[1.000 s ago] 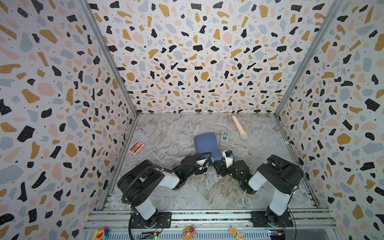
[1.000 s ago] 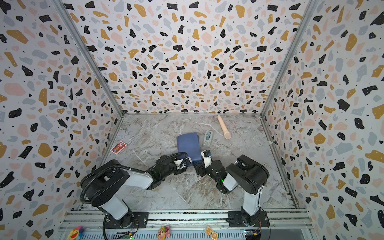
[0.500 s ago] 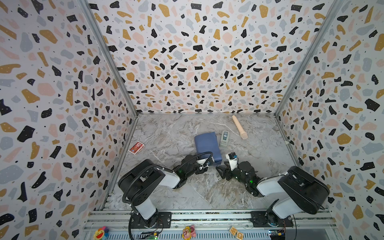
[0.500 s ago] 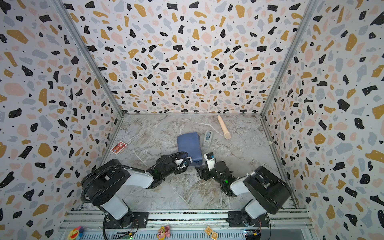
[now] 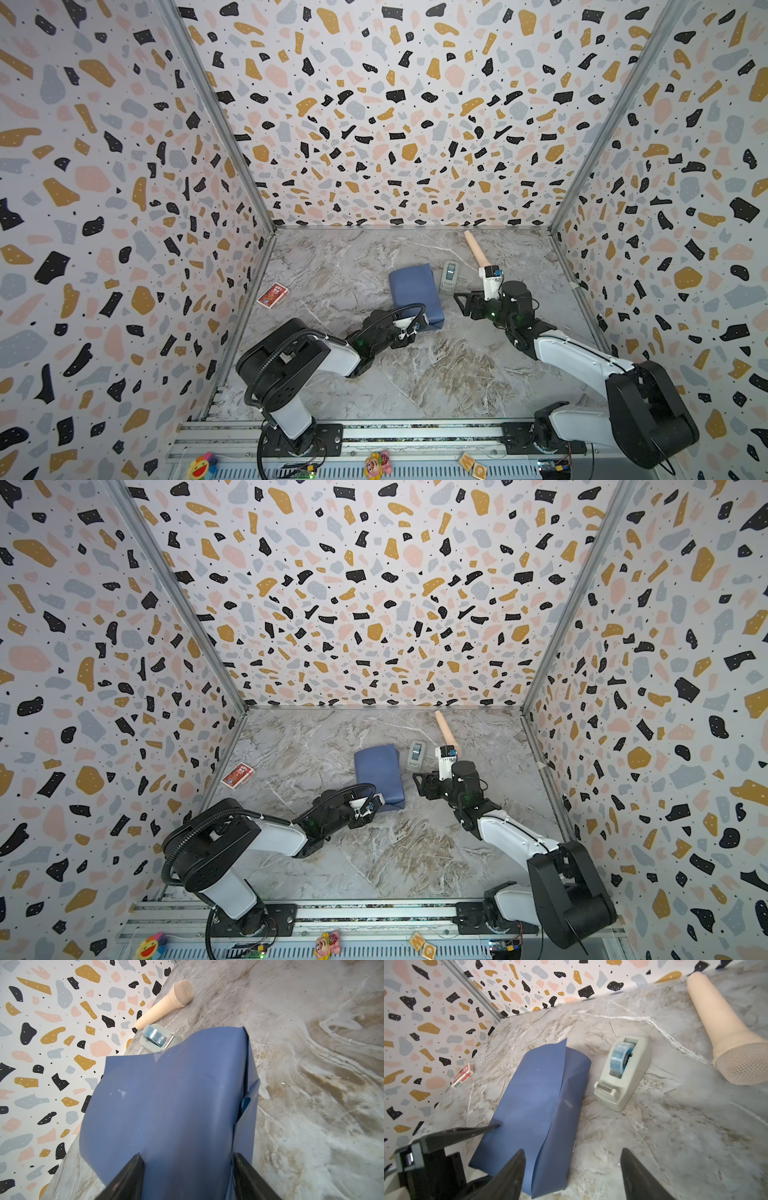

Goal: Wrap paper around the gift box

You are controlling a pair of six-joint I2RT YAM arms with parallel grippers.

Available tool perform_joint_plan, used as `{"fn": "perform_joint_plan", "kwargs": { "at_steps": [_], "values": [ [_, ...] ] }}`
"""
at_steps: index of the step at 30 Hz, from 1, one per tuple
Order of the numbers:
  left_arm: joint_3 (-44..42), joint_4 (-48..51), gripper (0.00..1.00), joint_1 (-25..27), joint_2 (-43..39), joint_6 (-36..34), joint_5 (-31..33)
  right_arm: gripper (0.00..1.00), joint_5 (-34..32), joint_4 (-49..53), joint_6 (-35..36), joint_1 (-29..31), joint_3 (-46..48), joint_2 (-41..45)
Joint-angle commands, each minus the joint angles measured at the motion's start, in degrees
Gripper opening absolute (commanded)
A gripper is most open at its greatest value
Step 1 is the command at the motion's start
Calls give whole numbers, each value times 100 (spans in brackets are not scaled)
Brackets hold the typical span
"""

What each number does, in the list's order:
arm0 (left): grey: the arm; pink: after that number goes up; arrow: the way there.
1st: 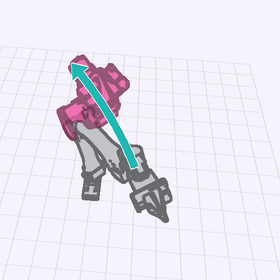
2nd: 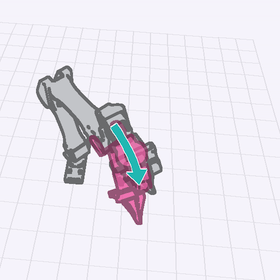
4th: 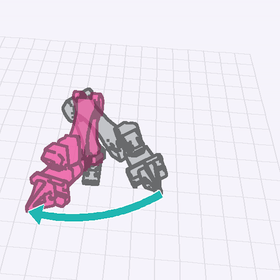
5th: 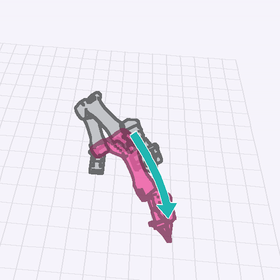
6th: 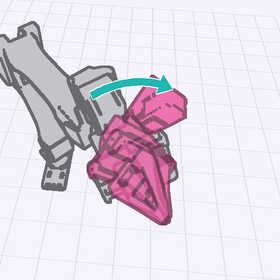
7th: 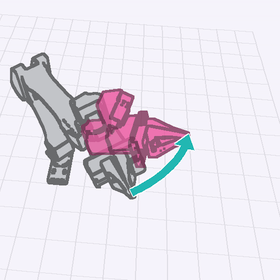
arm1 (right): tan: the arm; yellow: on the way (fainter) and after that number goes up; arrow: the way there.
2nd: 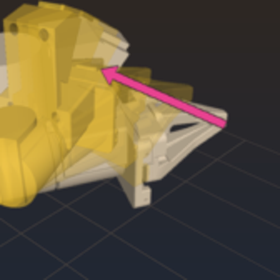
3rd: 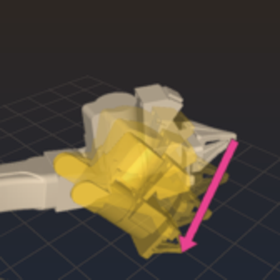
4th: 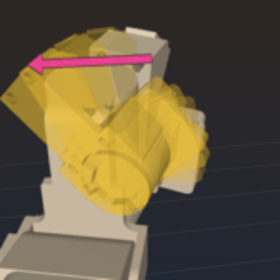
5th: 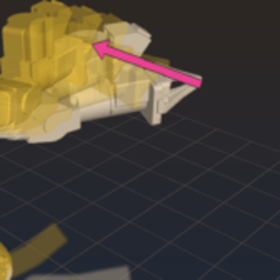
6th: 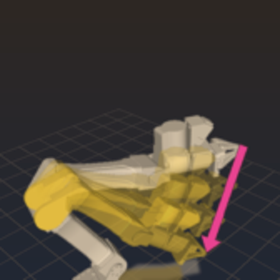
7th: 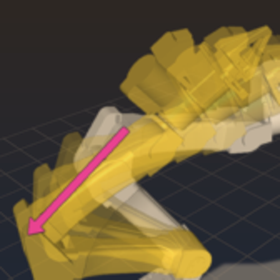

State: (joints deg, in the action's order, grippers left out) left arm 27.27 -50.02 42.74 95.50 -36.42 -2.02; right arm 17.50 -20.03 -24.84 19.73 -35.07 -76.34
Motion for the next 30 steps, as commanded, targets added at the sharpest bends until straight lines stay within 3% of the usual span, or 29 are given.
{"fn": "perform_joint_plan", "kwargs": {
  "at_steps": [1,6,11,19,30],
  "values": [
    [24,579,66,-29,188,162,-93,69,733,642,-488,-348,-593,-479],
    [5,581,66,-29,160,162,-114,61,1728,572,-1070,-830,-1428,-1516],
    [1,587,66,-33,153,162,-119,56,2235,615,-1291,-892,-2300,-2491],
    [13,592,66,-30,154,177,-114,51,2373,919,-1248,-900,-3034,-3389],
    [24,624,66,-29,153,188,-107,45,2666,895,-1222,-913,-3253,-3964]
  ]
}}
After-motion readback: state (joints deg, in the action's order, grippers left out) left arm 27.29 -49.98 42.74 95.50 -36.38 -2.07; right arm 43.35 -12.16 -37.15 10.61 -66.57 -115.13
